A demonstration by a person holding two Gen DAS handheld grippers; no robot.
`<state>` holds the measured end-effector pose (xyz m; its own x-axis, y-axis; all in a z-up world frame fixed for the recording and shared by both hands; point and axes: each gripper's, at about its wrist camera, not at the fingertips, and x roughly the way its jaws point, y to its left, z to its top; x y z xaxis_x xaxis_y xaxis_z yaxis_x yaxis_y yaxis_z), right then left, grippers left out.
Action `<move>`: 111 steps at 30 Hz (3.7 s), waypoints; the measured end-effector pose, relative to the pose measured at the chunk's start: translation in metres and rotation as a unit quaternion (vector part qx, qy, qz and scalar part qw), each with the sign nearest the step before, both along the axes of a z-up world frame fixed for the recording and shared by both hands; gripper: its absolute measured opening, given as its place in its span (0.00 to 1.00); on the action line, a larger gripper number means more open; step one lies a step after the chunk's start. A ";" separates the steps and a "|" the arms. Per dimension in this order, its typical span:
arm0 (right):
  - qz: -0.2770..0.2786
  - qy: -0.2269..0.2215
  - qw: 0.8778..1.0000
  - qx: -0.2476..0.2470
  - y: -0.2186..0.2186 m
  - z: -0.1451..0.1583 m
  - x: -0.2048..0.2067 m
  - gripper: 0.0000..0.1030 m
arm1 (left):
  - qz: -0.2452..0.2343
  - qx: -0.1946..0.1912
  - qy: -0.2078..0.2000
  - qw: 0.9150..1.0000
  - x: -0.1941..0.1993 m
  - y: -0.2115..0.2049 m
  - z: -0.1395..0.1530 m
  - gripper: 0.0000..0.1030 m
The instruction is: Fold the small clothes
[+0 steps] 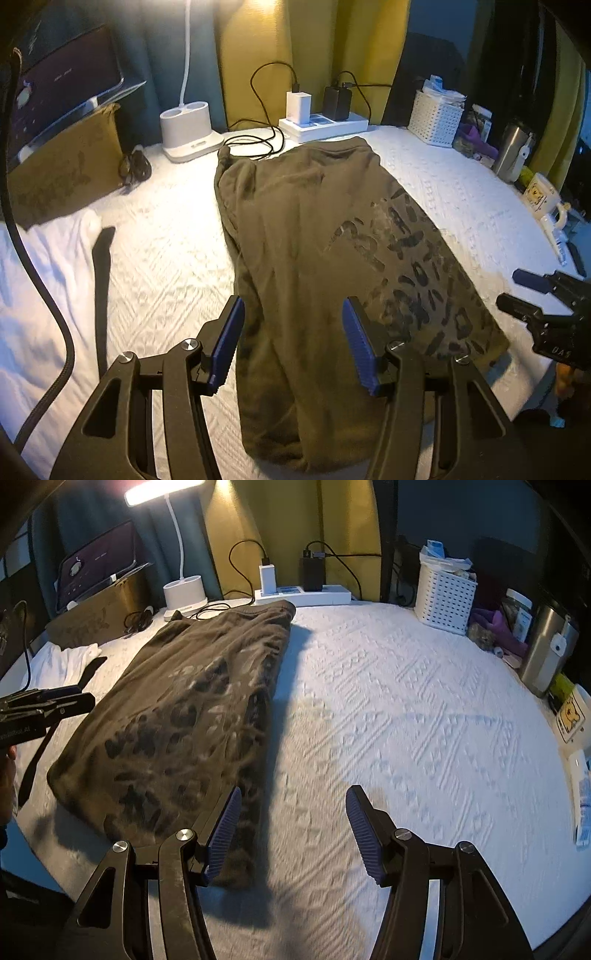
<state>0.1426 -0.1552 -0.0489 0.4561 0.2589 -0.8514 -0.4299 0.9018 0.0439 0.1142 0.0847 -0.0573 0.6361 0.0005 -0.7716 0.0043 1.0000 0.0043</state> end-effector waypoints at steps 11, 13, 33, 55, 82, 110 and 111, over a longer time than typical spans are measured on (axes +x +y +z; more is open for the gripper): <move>0.014 -0.002 1.000 -0.001 0.017 -0.001 0.040 0.59 | 0.009 0.001 0.001 1.000 0.028 0.009 0.003 0.53; 0.017 -0.003 1.000 0.000 0.020 -0.001 0.048 0.59 | 0.009 0.001 0.002 1.000 0.035 0.012 0.002 0.53; 0.022 -0.015 0.999 0.037 0.057 -0.016 0.175 0.47 | 0.012 -0.029 -0.001 1.000 0.114 0.045 -0.009 0.53; 0.069 0.059 0.993 0.082 0.108 -0.051 0.253 0.25 | 0.035 -0.038 0.011 0.999 0.162 0.084 -0.035 0.53; 0.077 0.065 0.992 0.082 0.102 -0.059 0.246 0.74 | -0.010 -0.063 0.031 0.998 0.174 0.065 -0.048 0.78; 0.164 -0.029 0.983 0.077 0.139 -0.018 0.190 0.23 | -0.053 -0.033 -0.061 0.996 0.143 0.017 -0.014 0.10; 0.163 -0.032 0.983 0.079 0.137 -0.014 0.187 0.23 | -0.055 -0.033 -0.067 0.996 0.138 0.015 -0.010 0.10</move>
